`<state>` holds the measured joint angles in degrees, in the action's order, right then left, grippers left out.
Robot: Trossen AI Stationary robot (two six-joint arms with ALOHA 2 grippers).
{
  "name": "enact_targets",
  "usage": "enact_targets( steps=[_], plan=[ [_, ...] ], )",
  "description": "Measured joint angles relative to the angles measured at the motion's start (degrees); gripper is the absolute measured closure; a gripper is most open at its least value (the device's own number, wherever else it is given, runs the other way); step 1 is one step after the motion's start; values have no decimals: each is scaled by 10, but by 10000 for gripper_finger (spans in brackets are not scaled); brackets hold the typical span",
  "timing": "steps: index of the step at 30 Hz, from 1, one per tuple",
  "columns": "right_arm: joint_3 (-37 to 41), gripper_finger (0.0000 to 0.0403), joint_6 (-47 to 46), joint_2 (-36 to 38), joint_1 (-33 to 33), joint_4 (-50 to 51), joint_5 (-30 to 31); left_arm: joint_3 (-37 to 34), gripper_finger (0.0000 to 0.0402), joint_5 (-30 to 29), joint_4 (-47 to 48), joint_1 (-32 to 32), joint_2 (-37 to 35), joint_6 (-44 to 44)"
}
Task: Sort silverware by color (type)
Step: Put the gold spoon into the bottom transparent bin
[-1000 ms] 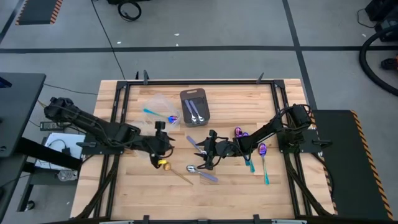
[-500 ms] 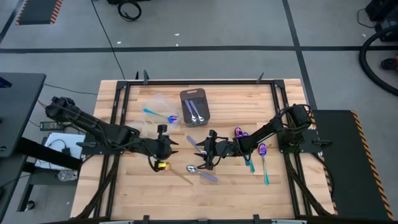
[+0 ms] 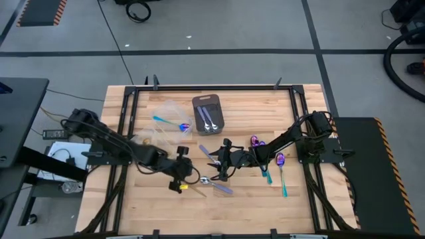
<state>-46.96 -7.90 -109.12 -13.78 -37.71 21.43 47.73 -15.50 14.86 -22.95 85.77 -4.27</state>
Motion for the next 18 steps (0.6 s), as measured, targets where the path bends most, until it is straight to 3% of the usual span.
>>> enact_targets(
  steps=[3,18],
  plan=[
    [0,188,0,0,0,0,0,17,260,30,21,5,22,-7],
    [0,188,0,0,0,0,0,125,260,71,200,12,126,-27]
  ],
)
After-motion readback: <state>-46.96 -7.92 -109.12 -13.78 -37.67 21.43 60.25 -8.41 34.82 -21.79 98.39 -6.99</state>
